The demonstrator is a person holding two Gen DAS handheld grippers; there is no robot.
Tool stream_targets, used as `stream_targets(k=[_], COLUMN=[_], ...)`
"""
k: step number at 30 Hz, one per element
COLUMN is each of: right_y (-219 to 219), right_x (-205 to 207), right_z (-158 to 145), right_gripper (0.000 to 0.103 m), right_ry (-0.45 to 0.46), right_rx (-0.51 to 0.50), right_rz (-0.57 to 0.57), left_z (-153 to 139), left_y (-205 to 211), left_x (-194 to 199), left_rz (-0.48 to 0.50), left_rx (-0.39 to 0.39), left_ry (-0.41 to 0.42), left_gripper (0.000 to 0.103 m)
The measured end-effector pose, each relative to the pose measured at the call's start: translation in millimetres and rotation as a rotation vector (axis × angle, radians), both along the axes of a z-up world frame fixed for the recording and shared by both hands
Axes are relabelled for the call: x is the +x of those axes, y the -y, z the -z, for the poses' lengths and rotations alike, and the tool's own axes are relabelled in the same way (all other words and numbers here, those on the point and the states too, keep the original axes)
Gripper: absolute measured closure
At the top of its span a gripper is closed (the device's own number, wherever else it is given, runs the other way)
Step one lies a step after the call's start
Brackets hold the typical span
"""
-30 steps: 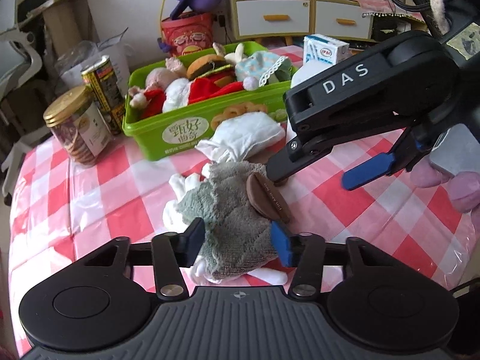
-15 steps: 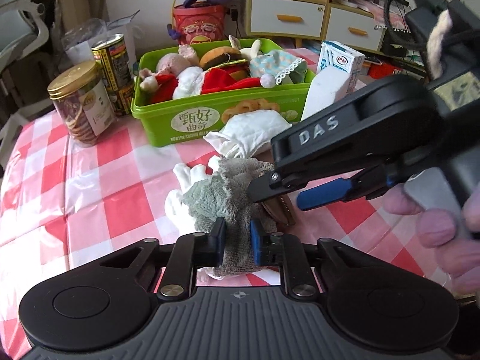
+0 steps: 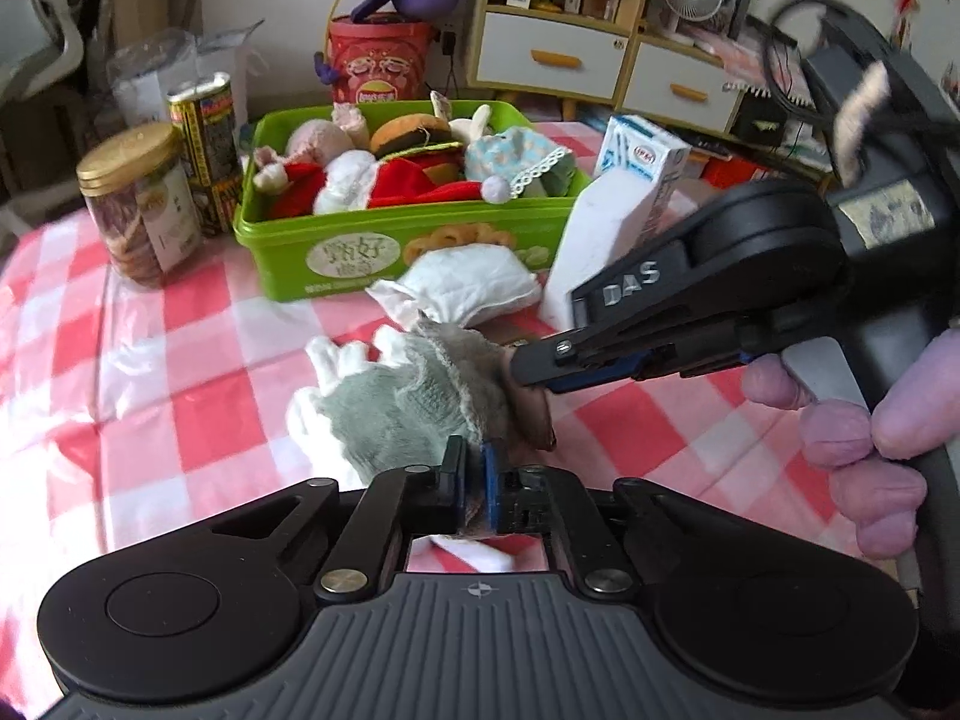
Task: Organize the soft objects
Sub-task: 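Grasp the brown round plush with the right gripper while the left gripper holds the cloth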
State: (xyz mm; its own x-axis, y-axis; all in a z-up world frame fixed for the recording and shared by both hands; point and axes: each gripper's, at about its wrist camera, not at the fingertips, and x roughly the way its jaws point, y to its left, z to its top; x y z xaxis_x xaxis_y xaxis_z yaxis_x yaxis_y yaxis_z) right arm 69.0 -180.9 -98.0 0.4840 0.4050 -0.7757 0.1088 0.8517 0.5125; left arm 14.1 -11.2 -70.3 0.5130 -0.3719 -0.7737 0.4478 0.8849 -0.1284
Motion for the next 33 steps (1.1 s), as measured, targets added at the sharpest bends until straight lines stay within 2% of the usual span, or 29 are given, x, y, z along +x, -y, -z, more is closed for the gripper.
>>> stream_targets(k=[5, 11, 13, 14, 16, 17, 18, 19, 24, 25, 27, 31, 33], right_y=[29, 67, 71, 72, 70, 67, 63, 59, 39, 35, 26, 6, -3], right_x=[-7, -17, -20, -21, -22, -22, -23, -24, -35, -38, -43, -49, -50], right_z=[2, 4, 3, 3, 2, 3, 3, 3, 5, 7, 14, 28, 35], right_gripper=[0.103, 0.103, 0.103, 0.103, 0.093, 0.089, 0.083, 0.077, 0.072, 0.066, 0.062, 0.062, 0.062], right_ry=[-0.024, -0.033, -0.021, -0.016, 0.002, 0.015, 0.036, 0.058, 0.223, 0.24, 0.268, 0.299, 0.31], right_rx=[-0.05, -0.096, -0.104, -0.109, -0.129, -0.152, -0.179, -0.199, -0.342, -0.362, -0.407, -0.49, -0.519], right_rz=[0.03, 0.072, 0.058, 0.039, 0.007, -0.018, -0.046, -0.074, -0.288, -0.326, -0.401, -0.512, -0.554], left_z=[1, 5, 3, 1, -2, -2, -2, -1, 8, 9, 12, 20, 23], left_y=[6, 19, 21, 22, 22, 22, 22, 22, 19, 19, 19, 18, 18], left_x=[-4, -10, -13, -14, -16, -16, -16, -16, -14, -13, -11, -3, 2], left_rz=[0.019, 0.069, 0.072, 0.063, 0.049, 0.045, 0.043, 0.044, 0.057, 0.065, 0.07, 0.037, 0.026], left_rx=[-0.065, -0.04, -0.023, -0.007, 0.015, 0.025, 0.034, 0.043, 0.085, 0.09, 0.101, 0.107, 0.107], left_ry=[-0.064, -0.088, -0.064, -0.036, 0.021, 0.041, 0.06, 0.072, 0.1, 0.105, 0.118, 0.094, 0.083], left_gripper=[0.103, 0.102, 0.098, 0.089, 0.067, 0.047, 0.04, 0.04, 0.034, 0.033, 0.03, 0.031, 0.038])
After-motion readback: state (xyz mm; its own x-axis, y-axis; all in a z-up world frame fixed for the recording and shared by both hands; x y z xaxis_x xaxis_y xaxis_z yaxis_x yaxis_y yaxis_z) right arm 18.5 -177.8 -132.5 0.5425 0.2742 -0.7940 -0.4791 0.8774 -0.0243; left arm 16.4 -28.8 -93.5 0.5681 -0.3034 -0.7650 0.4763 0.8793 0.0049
